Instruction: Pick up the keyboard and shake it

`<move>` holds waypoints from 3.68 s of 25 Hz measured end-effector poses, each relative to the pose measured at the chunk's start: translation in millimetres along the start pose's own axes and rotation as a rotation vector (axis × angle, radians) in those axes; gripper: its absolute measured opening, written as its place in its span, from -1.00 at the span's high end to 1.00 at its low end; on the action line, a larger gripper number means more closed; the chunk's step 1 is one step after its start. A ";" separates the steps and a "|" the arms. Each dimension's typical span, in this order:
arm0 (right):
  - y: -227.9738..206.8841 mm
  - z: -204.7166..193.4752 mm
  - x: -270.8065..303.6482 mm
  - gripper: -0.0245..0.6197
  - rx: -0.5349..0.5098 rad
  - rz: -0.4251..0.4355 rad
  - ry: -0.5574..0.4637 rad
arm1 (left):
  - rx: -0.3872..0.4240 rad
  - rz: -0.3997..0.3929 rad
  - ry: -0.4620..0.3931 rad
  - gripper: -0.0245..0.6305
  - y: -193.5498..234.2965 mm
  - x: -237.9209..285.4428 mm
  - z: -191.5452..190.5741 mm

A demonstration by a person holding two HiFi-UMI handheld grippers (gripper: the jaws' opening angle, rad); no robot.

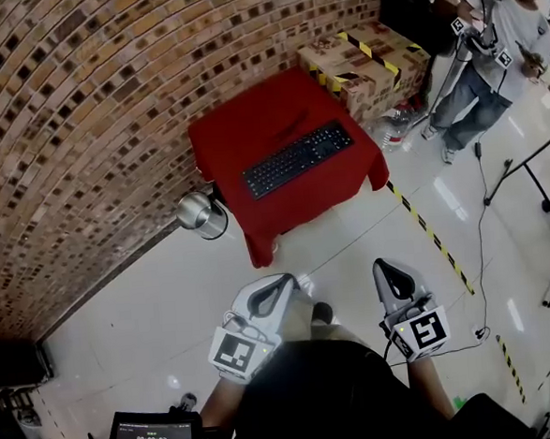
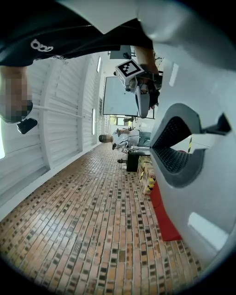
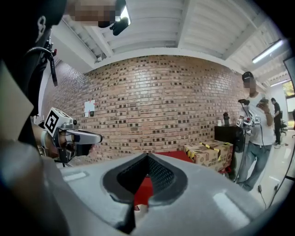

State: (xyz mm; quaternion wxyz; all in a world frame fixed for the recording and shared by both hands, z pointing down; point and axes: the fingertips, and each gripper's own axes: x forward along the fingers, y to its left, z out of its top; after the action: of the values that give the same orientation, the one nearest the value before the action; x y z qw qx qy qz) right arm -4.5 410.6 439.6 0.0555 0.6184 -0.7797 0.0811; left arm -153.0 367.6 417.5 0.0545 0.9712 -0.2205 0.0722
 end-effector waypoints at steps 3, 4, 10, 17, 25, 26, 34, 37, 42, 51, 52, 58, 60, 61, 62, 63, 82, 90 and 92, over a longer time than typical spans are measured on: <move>2.5 0.3 9.9 0.95 -0.004 0.006 -0.001 | -0.012 0.004 0.010 0.88 10.2 0.3 -6.4; 3.3 2.2 13.5 0.95 -0.003 0.009 -0.009 | -0.020 0.005 0.012 0.88 14.5 2.1 -9.4; -4.9 3.7 39.0 0.95 -0.008 -0.008 0.015 | -0.070 -0.024 -0.006 0.88 40.9 24.6 -11.1; -20.2 21.5 91.5 0.95 -0.039 -0.021 0.023 | -0.074 -0.051 -0.027 0.88 87.7 53.4 -1.6; -29.5 39.4 145.6 0.95 -0.046 -0.034 0.026 | -0.084 -0.068 -0.037 0.88 140.0 78.2 15.0; -28.9 41.0 150.9 0.95 -0.049 -0.034 0.025 | -0.087 -0.069 -0.040 0.88 145.5 79.6 16.2; -37.4 39.7 170.3 0.95 -0.044 -0.072 0.050 | -0.123 -0.086 -0.049 0.88 168.4 89.4 13.6; -43.9 40.5 175.2 0.95 -0.049 -0.066 0.054 | -0.132 -0.078 -0.040 0.88 171.9 95.7 11.9; -64.2 37.1 180.3 0.95 -0.028 -0.054 0.069 | -0.152 -0.066 -0.018 0.88 171.7 110.8 4.3; -129.0 34.6 202.5 0.95 -0.002 0.064 0.081 | -0.206 0.064 0.027 0.88 170.8 165.7 7.1; -138.5 36.1 204.4 0.95 0.000 0.076 0.081 | -0.204 0.081 0.035 0.88 170.2 173.1 6.4; -192.3 28.0 211.7 0.95 -0.004 0.133 0.107 | -0.199 0.178 0.047 0.88 167.1 209.8 5.0; -204.9 19.9 214.5 0.95 0.008 0.145 0.122 | -0.216 0.203 0.038 0.88 165.4 214.7 1.3; -208.7 17.1 216.9 0.95 0.010 0.154 0.129 | -0.228 0.219 0.037 0.88 165.9 215.6 0.8; -210.9 15.4 220.5 0.95 0.007 0.165 0.136 | -0.237 0.236 0.039 0.88 167.7 215.4 -0.8; -211.7 14.5 225.0 0.95 0.002 0.176 0.142 | -0.246 0.253 0.043 0.88 170.7 214.2 -3.8; -162.8 4.0 347.1 0.95 -0.103 0.356 0.370 | -0.436 0.357 0.041 0.88 297.5 203.3 -57.0; -173.2 -9.9 367.8 0.95 -0.101 0.335 0.454 | -0.483 0.316 0.069 0.88 313.8 215.4 -76.8; -177.4 -14.4 373.0 0.95 -0.101 0.338 0.472 | -0.499 0.319 0.072 0.88 316.9 218.1 -80.3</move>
State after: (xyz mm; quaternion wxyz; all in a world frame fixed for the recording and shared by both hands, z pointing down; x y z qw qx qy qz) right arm 82.6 17.7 533.6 0.2519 0.4402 -0.8402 0.1919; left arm -106.0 2.8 555.8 0.2875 0.8775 -0.3794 0.0577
